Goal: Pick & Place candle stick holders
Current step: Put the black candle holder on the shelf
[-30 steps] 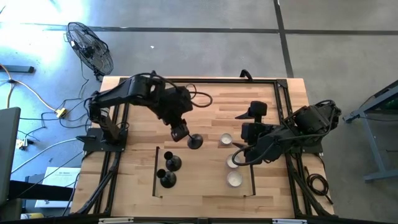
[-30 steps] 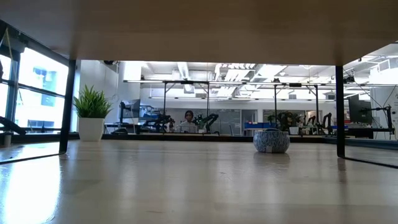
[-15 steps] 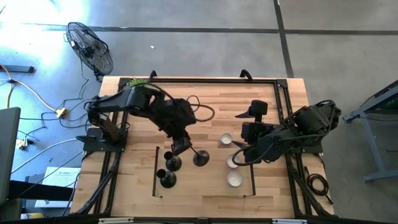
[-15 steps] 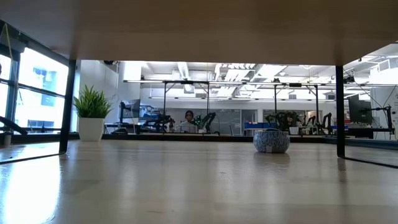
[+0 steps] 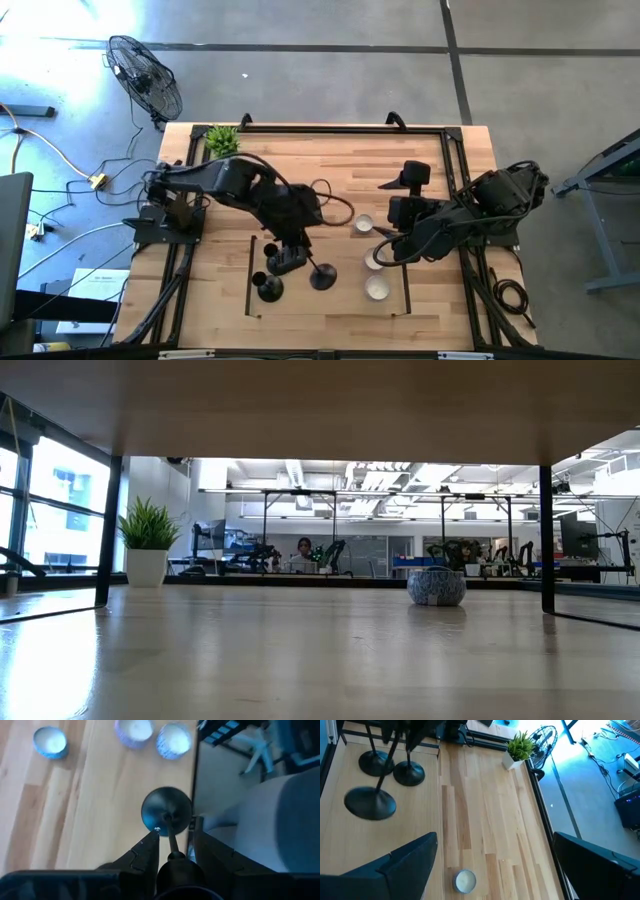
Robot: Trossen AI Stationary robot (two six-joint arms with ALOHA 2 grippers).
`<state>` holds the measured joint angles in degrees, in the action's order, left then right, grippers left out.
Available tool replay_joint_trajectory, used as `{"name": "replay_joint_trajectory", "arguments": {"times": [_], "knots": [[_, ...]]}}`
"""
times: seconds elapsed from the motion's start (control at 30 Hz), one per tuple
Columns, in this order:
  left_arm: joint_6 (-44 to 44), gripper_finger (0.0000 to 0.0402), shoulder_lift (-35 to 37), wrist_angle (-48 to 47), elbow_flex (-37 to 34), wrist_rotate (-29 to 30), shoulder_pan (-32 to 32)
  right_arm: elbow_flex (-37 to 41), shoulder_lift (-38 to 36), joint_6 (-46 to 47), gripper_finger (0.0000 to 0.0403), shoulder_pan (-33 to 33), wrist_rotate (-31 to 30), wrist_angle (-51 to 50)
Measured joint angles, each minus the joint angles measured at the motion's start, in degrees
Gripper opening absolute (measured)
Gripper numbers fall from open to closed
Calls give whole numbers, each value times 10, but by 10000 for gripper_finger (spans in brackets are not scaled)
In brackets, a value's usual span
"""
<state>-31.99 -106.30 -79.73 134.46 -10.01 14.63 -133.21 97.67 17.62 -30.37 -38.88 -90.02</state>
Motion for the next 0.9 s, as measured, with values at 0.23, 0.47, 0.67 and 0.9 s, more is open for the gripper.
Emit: {"name": "replay_joint_trajectory", "arguments": {"times": [0.23,0.47,0.67,0.9], "knots": [[50,109,-34,-30,-1,-20,13,0,0,-12,389,0,-3,0],[80,109,-62,-62,-1,-46,15,0,0,-16,389,1,-8,0],[95,109,-67,-62,0,-53,15,0,0,-22,389,12,-1,0],[94,109,-67,-59,0,-51,15,0,0,-27,389,27,1,0]]}}
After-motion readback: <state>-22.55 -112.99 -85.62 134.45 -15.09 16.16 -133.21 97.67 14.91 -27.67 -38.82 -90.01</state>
